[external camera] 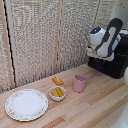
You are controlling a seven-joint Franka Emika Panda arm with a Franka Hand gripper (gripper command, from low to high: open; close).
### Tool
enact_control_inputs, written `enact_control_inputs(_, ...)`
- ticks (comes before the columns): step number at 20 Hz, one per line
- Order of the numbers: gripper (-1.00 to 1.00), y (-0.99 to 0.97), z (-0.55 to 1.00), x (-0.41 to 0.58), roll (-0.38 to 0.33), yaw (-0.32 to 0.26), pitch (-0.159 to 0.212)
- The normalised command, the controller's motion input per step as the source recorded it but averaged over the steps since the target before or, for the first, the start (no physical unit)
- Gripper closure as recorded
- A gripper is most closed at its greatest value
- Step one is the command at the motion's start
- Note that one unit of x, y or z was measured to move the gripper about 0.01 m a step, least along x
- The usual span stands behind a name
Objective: Extend the gripper towards the air fryer handle. Grasp the air fryer handle and pull it to open the air fryer. Release the air fryer handle and move the gripper to the bread. Grasp the bread with the gripper and move it to the air fryer basket. Release the bread inside the air fryer and retract the gripper.
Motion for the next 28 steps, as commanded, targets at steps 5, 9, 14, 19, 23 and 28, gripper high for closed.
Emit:
enact_control_inputs(5, 1.0, 0.21, 0.42, 0.0, 0.206, 0.015, 0.179)
enact_control_inputs(9, 1.0, 0.62, 0.51, -0.038, 0.176, 0.0, 0.071)
enact_control_inputs(14, 1.0, 0.76, 0.66, -0.023, 0.095, -0.005, 0.003)
enact_control_inputs(19, 1.0, 0.78, 0.64, 0.0, 0.008, -0.08, -0.016)
enact_control_inputs(23, 1.0, 0.78, 0.55, -0.004, 0.0, -0.098, -0.028)
enact_control_inputs(28, 1.0, 0.74, 0.41, -0.036, -0.003, -0.12, -0.015)
